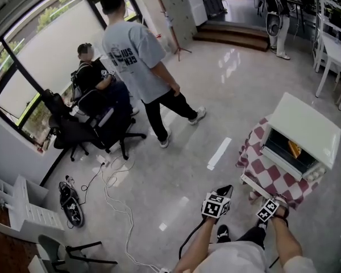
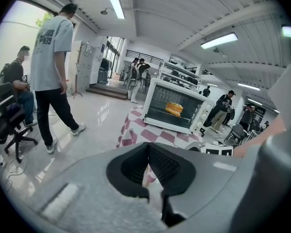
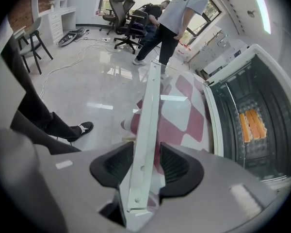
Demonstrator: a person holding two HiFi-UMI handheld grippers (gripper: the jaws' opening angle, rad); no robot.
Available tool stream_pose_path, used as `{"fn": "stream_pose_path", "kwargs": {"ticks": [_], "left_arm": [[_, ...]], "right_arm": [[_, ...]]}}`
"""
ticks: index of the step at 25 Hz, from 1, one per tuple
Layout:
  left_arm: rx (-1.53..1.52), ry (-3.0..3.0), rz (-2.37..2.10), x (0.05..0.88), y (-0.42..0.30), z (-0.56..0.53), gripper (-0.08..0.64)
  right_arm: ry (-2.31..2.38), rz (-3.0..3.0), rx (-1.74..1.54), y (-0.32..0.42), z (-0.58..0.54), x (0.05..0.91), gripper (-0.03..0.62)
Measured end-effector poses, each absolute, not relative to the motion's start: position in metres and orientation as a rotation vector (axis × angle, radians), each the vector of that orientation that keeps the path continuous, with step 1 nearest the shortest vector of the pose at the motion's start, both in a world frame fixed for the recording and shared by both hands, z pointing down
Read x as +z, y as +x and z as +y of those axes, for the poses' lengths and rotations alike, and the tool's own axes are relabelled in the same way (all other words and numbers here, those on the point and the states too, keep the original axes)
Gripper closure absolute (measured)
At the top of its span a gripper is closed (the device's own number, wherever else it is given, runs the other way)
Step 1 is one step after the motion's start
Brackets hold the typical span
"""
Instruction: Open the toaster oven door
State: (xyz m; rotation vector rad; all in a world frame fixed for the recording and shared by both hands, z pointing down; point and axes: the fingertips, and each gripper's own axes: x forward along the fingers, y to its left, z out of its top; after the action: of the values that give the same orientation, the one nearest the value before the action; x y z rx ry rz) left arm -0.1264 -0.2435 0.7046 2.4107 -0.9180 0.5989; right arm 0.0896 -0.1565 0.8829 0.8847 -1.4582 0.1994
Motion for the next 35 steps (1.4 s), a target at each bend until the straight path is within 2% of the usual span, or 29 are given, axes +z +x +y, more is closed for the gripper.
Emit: {"fn": "stream_pose_path", "kwargs": {"ticks": [5,10,13,24,35], "left_arm": [[0.555,2.409,-0.92,0.695,-0.132,-0.243,0.557],[0.601,2.389,-0.879,0.713,-0.128,-0.235,0.557],[0.601,2.393,-0.86,0.715,-0.122,-0.232,0.557],[0.586,2.44,-0.792,0.709,-0.094,-0.228,0.557],[0.554,2.467,-0.768,0.703,-0.084,-0.227,0.557]], "right_arm": [[0.897,-1.453,0.262,0.087,-0.161,0.884,0.412],[0.868,-1.465,0.406,0.078,-0.153,0.887,0.354],[0.883,-1.478,0.477,0.076,-0.145,0.881,0.391],[1.213,-1.736,0.516,0.025,-0.164,0.804,0.39],[1.637,-1.948,0.64,0.021,-0.169,0.741,0.402]]}}
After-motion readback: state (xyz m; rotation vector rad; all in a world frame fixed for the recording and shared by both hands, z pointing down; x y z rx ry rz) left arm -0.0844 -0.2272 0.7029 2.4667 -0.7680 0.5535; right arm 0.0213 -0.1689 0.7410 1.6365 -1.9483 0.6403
